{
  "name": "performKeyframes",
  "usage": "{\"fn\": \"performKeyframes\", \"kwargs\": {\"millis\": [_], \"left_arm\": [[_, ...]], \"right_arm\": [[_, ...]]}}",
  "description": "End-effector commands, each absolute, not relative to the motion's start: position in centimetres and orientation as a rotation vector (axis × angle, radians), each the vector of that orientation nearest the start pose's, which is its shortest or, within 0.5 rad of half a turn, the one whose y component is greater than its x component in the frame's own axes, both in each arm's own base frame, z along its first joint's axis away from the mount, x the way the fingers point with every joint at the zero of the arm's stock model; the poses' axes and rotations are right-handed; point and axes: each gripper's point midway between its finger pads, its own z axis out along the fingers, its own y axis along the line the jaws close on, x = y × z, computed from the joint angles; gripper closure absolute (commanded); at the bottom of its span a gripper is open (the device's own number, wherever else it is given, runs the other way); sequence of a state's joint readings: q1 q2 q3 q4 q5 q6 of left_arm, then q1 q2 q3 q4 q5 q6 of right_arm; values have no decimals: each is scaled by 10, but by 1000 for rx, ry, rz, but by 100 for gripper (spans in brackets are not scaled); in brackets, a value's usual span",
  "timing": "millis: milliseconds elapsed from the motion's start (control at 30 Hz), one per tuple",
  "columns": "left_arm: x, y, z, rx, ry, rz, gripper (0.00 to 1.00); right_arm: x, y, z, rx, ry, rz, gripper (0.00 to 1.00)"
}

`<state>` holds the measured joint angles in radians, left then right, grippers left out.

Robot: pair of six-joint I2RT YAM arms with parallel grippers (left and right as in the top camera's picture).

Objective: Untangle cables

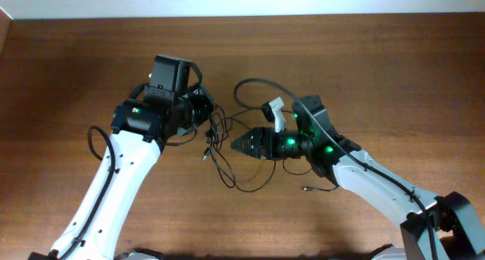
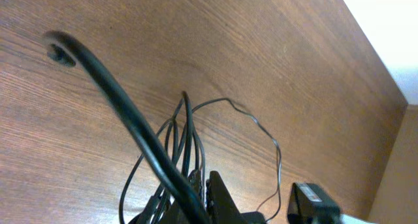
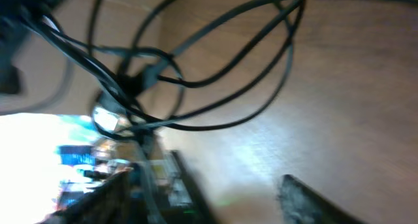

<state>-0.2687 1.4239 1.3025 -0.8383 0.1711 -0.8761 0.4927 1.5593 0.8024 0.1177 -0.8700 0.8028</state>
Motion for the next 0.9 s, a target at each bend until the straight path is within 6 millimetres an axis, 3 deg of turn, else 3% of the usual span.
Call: {"fn": "performKeyframes", "kwargs": {"millis": [0,167,267,367,433,533,667,733,800,867], "left_arm": [[350,-131,219,-696,2523,-697,100],[354,-124,218,-928,2459,-707,100],[353,-124,217,-1144,2400,-743,100],[350,-134,217,-1192,2397,-771,100],[345,-144,217,-1161,2419,-780,100],[342,-152,217,-1133,2437,-787,100],[341,-152,217,-1153,2435,-788,100],[337,-151,214,-1282,2413,-797,100],[337,-150,214,-1353,2388,-811,100],[332,-154,212,-1458,2384,-847,100]], "right_arm": [[268,303,149,108,2578,1791,36],[263,311,147,601,2707,1863,38],[269,315,139,906,2702,1804,28],[276,319,136,1132,2649,1768,27],[285,323,148,1159,2571,1829,28],[296,320,148,1224,2500,1806,27],[296,323,153,1237,2493,1838,42],[294,325,152,1302,2491,1846,41],[298,322,150,1309,2468,1817,32],[310,310,135,1378,2410,1677,31]]}}
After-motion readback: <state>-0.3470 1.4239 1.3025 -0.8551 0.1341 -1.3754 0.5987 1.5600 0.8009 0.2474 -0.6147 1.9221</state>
